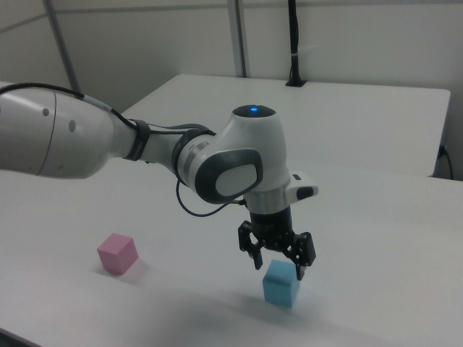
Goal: Put blue cube on pink cube
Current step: 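Move the open gripper over the light-blue cube and lower it, then close the gripper on the light-blue cube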
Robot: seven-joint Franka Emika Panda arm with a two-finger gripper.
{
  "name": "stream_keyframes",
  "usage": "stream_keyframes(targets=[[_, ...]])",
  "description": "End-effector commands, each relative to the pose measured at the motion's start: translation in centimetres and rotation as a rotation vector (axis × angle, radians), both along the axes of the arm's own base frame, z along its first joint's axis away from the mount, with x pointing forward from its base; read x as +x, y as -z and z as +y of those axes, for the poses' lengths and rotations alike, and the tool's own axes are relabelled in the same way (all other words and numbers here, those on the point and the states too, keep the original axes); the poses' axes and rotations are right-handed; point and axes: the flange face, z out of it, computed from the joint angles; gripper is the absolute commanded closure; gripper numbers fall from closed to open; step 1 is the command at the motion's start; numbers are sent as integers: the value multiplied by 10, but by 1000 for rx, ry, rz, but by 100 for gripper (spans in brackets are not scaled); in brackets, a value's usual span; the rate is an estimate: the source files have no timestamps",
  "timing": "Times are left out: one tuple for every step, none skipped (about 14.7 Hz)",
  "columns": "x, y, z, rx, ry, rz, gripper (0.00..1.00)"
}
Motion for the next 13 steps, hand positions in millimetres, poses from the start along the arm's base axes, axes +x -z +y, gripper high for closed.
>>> stream_keyframes(targets=[[1,6,6,12,-15,-11,2],[1,7,6,12,-15,-9,2],[2,10,7,13,-16,-5,2],[2,15,6,13,-15,4,2],[5,19,8,13,-18,8,2],[6,22,9,13,-20,11,2],[7,22,9,5,-23,-1,2],[9,22,10,-1,-21,-13,2],[9,24,9,-2,-20,-13,8],[9,24,10,-1,-18,-12,18],[10,23,10,-2,-20,-14,28],[10,24,10,-1,-19,-12,37],[10,23,11,-1,-17,-15,43]])
